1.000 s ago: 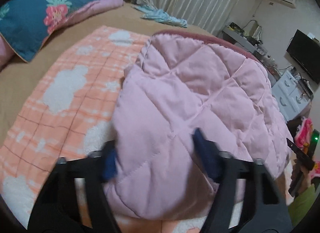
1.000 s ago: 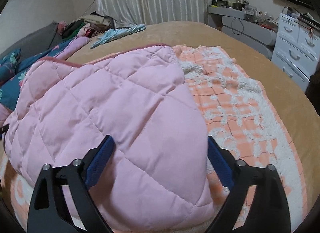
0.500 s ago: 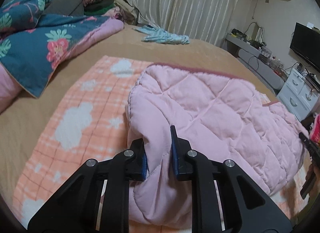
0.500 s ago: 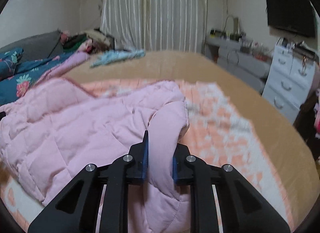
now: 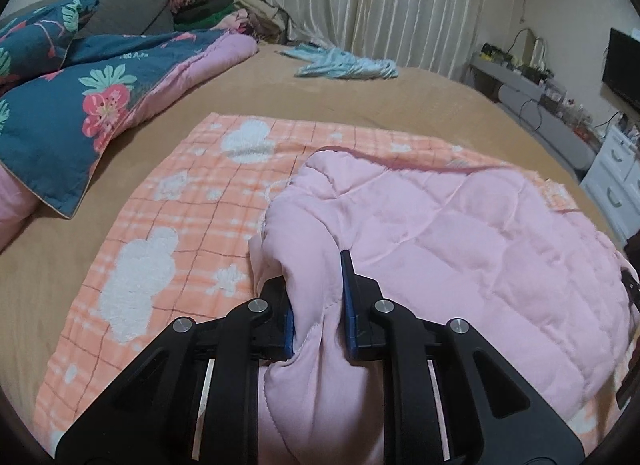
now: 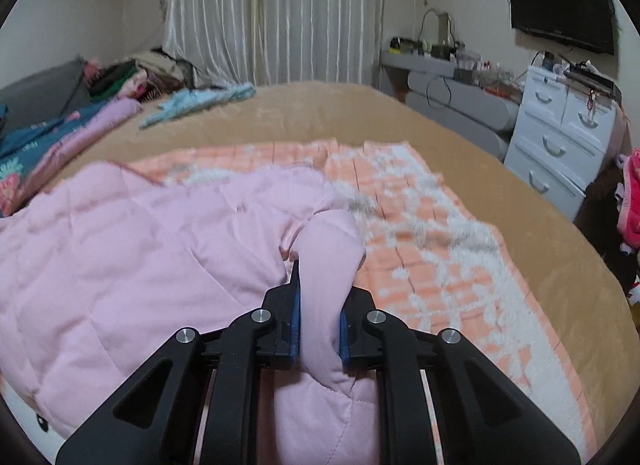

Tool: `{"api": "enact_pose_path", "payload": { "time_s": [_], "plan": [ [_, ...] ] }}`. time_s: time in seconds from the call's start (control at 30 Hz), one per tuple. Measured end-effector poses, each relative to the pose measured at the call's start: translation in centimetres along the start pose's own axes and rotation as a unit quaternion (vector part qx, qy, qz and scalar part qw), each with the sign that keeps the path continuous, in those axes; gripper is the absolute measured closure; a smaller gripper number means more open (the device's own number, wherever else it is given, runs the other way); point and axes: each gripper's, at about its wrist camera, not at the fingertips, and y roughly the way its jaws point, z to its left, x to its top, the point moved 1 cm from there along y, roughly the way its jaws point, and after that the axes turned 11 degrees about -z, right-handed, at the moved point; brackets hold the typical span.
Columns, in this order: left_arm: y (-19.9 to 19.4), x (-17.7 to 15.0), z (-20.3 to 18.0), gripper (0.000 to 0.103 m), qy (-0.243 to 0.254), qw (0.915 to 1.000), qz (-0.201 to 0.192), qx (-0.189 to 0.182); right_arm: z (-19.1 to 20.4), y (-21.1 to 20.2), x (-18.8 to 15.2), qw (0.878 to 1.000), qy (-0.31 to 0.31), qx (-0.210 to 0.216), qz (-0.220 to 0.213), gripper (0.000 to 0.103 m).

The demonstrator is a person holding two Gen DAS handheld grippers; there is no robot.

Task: Fold large clothes
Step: 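Fold the gripped edge over the jacket and open both grippers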

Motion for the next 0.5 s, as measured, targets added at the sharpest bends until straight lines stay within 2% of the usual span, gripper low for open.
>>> {"api": "enact_pose_path", "payload": {
  "time_s": [0.23,0.3,0.37,0.4,0.43,0.47,0.5],
  "plan": [
    [2.3,-1.1,-0.1,0.092,0.009,0.9996,0.020,0.015,-0.6,1.8,-1.8,0.999,0.027,0.008,0.041,0.087],
    [2.4,-1.2,-0.2,0.090,0.013,0.9995,0.024,0.016,-0.6,1.6,-2.0,0.998,0.032,0.007,0.048,0.084],
    [2.1,-1.2,-0.2,0.086,0.018,0.9994,0.023,0.016,-0.8,1.3,-1.9,0.998,0.045,0.008,0.053,0.076],
    [1.8,-1.1,-0.1,0.077,0.020,0.9995,0.021,0.016,-1.0,1.1,-1.8,0.997,0.051,0.009,0.054,0.072],
    [1.6,-1.1,-0.1,0.062,0.019,0.9995,0.020,0.015,-1.1,0.8,-1.7,0.997,0.055,0.011,0.053,0.061],
    [1.2,-1.1,0.0,0.055,0.018,0.9996,0.019,0.013,-1.3,0.4,-1.6,0.997,0.059,0.010,0.050,0.047],
    [0.8,-1.0,-0.1,0.045,0.020,0.9996,0.017,0.012,-1.5,-0.1,-1.4,0.997,0.064,0.005,0.044,0.042]
  ]
}}
